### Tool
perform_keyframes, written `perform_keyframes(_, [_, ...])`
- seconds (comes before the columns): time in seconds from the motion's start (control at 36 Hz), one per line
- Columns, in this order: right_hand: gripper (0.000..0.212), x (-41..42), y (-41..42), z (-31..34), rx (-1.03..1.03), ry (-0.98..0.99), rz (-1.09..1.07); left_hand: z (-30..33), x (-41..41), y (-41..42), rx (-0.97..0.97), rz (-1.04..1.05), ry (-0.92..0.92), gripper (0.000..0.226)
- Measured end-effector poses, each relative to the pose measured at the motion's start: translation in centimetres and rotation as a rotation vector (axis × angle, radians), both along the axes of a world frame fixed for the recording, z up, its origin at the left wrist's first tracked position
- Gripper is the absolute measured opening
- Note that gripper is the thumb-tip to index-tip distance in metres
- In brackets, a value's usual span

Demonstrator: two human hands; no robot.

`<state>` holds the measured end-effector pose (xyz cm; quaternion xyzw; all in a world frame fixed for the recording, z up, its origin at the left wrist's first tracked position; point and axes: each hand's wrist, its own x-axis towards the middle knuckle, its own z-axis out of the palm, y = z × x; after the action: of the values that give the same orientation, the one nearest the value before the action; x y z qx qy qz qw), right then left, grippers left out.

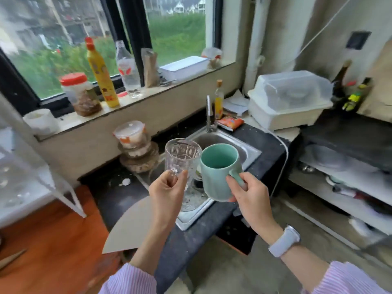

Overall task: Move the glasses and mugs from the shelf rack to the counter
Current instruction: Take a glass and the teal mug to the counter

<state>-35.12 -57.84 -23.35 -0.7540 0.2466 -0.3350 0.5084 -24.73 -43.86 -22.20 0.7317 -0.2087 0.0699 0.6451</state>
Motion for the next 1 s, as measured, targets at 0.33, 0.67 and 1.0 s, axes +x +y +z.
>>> perform_keyframes(0.33, [0.033, -16.1, -18.6, -2.8, 0.058, 0.068, -0.552, -3.1, -10.1, -25.9, 0.048, -0.570, 0.115, 0.055])
perform_keyframes(0.67, [0.030, -23.8, -36.4, -4.3, 0.126, 0.102, -0.953, -5.4, -15.8, -51.0, 0.157, -0.946, 0.151, 0.050])
perform_keyframes(1.0, [0.025, -27.4, -55.1, -5.7, 0.216, 0.205, -1.166, -6.9, -18.5, -73.9, 0.364, -1.124, 0.149, 0.042])
